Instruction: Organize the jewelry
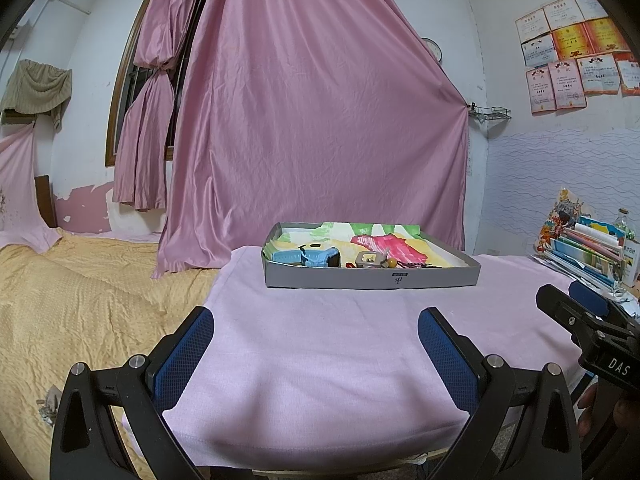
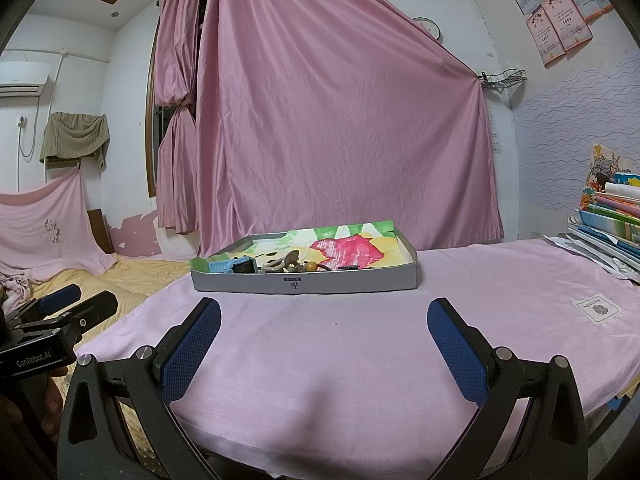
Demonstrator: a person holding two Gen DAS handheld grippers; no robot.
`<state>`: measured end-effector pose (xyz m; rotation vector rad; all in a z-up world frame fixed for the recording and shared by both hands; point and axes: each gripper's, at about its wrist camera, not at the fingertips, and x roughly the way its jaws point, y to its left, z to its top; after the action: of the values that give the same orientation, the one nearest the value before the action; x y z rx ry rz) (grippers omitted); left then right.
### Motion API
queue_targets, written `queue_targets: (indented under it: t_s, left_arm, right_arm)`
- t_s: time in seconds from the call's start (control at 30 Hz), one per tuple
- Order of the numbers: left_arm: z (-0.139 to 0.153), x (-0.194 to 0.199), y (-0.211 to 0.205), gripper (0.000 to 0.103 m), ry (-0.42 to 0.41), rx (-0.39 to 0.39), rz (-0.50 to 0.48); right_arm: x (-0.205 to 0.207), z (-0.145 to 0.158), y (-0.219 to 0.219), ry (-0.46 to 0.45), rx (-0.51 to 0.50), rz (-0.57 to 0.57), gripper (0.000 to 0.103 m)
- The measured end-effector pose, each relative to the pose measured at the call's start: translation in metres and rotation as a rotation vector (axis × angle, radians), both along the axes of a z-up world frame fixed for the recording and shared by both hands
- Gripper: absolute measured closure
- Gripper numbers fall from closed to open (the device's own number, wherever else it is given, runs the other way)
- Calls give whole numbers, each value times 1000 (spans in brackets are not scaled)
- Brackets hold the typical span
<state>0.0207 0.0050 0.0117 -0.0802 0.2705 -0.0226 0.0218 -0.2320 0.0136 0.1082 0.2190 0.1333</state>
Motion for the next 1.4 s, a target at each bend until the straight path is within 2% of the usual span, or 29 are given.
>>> queue_targets:
  t_s: [1.4]
  left_arm:
    - [-4,-3,-4,0,9,0,-3]
  right_arm:
    - [0,0,-1,6,5,2,1]
